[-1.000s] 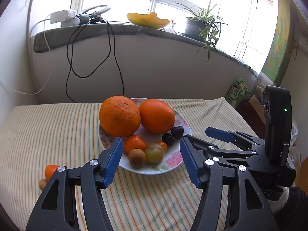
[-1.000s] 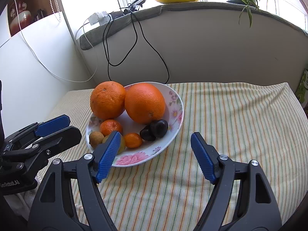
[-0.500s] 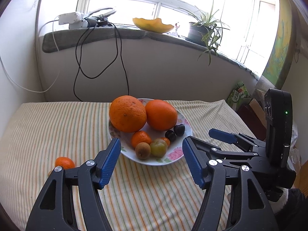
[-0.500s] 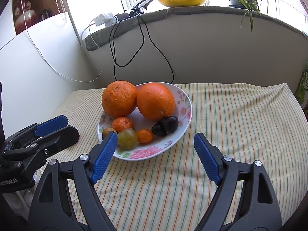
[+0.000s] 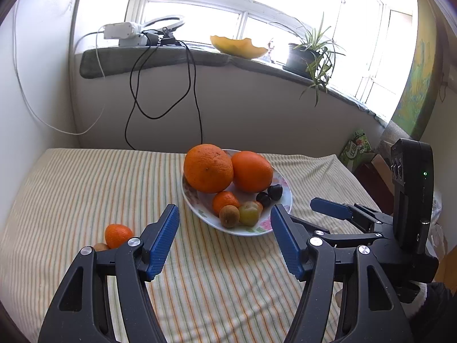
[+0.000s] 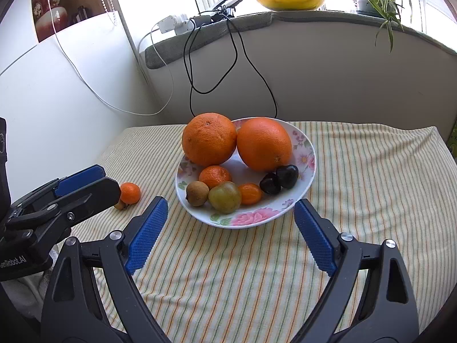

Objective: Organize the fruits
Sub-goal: 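Withdraw both tools from the plate toward the tangerine and kiwi on the cloth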

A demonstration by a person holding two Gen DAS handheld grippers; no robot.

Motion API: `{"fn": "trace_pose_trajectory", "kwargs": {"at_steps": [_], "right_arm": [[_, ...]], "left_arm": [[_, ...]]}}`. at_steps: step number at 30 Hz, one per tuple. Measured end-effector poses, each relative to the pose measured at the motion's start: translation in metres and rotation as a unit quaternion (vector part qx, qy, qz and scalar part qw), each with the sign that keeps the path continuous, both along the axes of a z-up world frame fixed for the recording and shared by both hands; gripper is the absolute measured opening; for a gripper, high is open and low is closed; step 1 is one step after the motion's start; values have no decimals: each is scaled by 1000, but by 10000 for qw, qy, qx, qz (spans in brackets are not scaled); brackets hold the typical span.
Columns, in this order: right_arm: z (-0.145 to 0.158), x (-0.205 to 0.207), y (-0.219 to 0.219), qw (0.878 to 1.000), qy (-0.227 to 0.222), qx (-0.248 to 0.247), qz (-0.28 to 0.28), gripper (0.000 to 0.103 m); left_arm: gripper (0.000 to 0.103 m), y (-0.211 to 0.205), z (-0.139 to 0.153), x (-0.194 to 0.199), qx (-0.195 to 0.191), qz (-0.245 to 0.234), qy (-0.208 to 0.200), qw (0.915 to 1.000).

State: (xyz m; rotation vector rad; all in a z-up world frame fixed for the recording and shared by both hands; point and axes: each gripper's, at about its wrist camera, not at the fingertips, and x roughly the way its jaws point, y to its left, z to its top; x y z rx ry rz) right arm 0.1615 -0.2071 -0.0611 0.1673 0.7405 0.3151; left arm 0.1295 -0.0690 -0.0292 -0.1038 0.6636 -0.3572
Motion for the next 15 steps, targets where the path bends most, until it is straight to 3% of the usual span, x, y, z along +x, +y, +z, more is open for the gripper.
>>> {"fn": "trace_pose_trajectory", "kwargs": {"at_steps": [15], "right_arm": [[1,-10,29,9997,-37,-43,243,93]], "left_arm": [[70,46,-8,-15,-44,424,46,9991]]}}
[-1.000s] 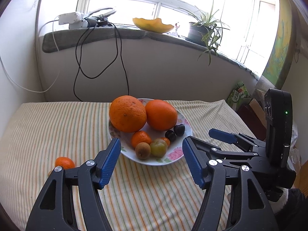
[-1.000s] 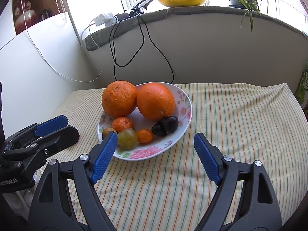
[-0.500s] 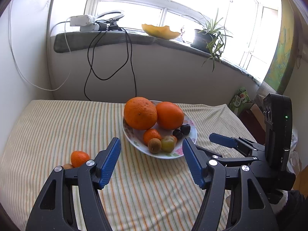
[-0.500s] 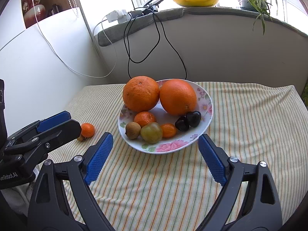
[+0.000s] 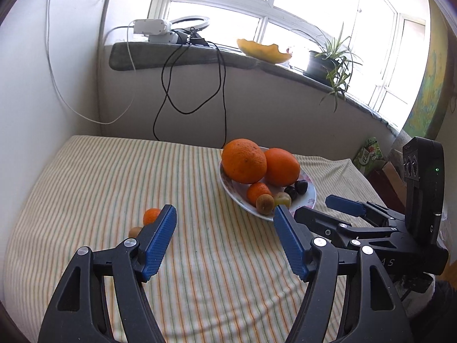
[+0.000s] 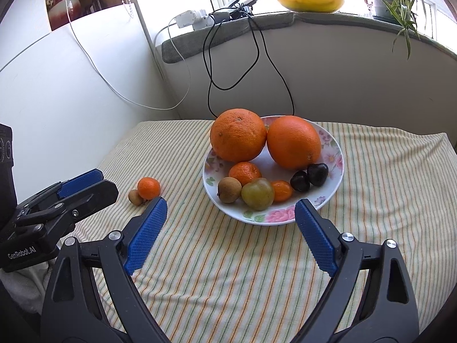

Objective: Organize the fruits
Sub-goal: 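Withdraw both tools from the plate toward the tangerine and kiwi on the cloth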

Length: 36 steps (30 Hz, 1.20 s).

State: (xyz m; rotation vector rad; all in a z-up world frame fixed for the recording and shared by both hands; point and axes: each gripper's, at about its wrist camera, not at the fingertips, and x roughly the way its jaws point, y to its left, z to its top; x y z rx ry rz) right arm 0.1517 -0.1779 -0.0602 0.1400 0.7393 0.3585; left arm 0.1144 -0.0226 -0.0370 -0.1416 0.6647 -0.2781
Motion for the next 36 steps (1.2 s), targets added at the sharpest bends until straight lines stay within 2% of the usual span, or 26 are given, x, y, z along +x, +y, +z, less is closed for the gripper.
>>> {"fn": "trace_pose_trajectory", "kwargs": {"at_steps": [14,23,25,27,31,33,36], "right_arm": [[-4,-1,31,9988,64,50,492,93],[-6,1,66,9955,91,17,946,93],[-6,4,74,9944,102,13,1053,89],[-7,9,83,9932,166,6,1154,78],[-15,24,96,9914,386,78,1249,66],[-20,33,101,9904,539,184,1263,57],[-26,45,109,9882,741,322,1298,52]], "left_arm": [[67,64,-30,-14,-17,504,291,9983],[53,66,-48,-9,-111,380,506,9979],[49,66,-51,-6,-114,357,531,9979],[47,65,-53,-4,-117,314,561,9979],[42,66,-57,3,-119,280,632,9975],[40,66,-57,6,-108,259,644,9975],[37,67,-57,11,-66,224,664,9975]]}}
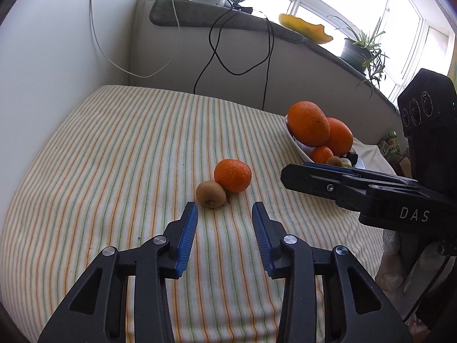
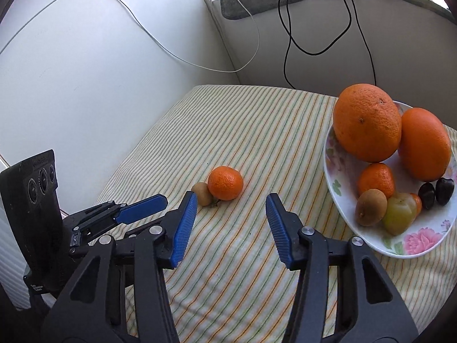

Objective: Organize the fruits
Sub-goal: 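Withdraw both tools from the plate toward the tangerine and kiwi on the cloth, then close the left tool on the brown kiwi while the right tool closes on the tangerine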

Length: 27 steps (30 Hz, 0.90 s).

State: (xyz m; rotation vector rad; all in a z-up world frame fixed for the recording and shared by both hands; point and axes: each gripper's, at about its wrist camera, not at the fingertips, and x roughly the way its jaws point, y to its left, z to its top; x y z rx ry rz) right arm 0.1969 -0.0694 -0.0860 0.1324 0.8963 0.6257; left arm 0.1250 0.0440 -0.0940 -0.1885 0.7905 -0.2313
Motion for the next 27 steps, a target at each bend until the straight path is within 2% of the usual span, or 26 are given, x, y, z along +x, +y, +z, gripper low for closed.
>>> {"fn": "trace_pose_trajectory", "kwargs": {"at_steps": [11,27], "right_arm": [[-15,24,20,9994,331,-55,-12,50],[-32,46,40,9979,644,-58,-3,49]], "left_arm": [[32,1,-5,15,78,-77,64,9999],[30,-1,-12,27,115,-82,156,9998]]}}
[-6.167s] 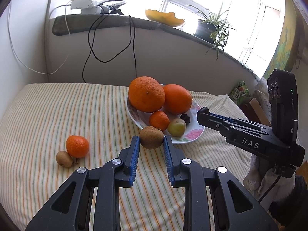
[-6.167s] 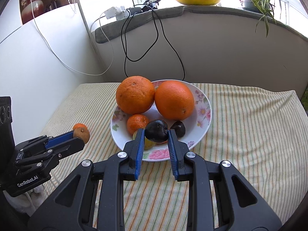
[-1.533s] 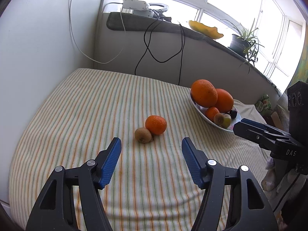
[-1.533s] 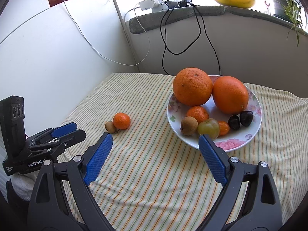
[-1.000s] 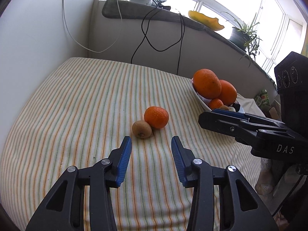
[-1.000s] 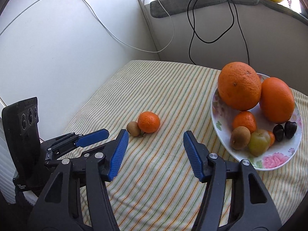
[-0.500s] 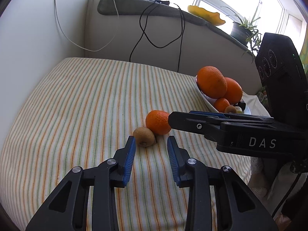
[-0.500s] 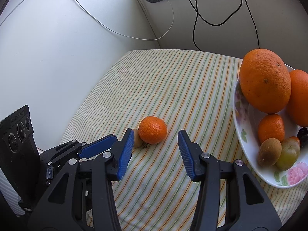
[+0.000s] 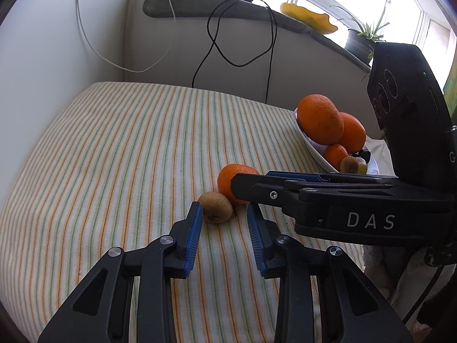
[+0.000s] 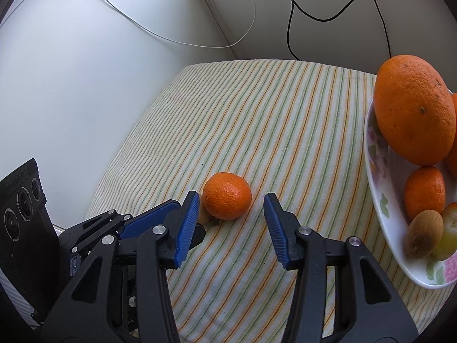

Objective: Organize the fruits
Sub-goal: 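Close the left tool on the brown kiwi while the right tool closes on the tangerine, then lift the kiwi and tangerine and carry them toward the plate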

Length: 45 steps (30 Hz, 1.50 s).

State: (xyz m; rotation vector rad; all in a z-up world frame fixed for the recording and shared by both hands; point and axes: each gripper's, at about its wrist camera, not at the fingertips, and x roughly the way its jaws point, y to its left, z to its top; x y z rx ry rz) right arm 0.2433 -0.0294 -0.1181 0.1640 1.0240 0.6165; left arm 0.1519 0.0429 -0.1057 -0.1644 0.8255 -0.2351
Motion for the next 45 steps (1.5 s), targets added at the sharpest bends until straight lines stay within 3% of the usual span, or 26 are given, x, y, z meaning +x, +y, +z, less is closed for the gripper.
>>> {"fn": "trace_pose_trajectory", "kwargs": {"at_steps": [9,20,30,32,34,39,41,45], "right_arm": [[-4,6,2,9998,126,136,42,38],[-4,1,-2,9998,6,180,-33,37],[1,-2,-15,9997,-39,191,-142,37],[2,-3,-15,9997,-39,202,-162,37],[3,-4,-17,9996,-56,202,-183,37],[5,-4,-21,9996,-66,203,-201,37],[5,-4,-22,9995,-68,209,-207,37],[4,-4,-22,9995,-73,231,-221,37]], "left_arm": [[27,4,-4,2,10,68,23,10000],[12,7,-1,-1,-32,64,-43,10000],[15,7,-3,2,25,25,-17,10000],[32,5,-5,5,84,30,66,9999],[35,4,-8,7,78,8,106,9999],[32,7,-8,10,-29,32,94,9999],[25,5,-8,10,-46,-14,76,10000],[20,-4,-7,7,152,-115,5,9998]]}}
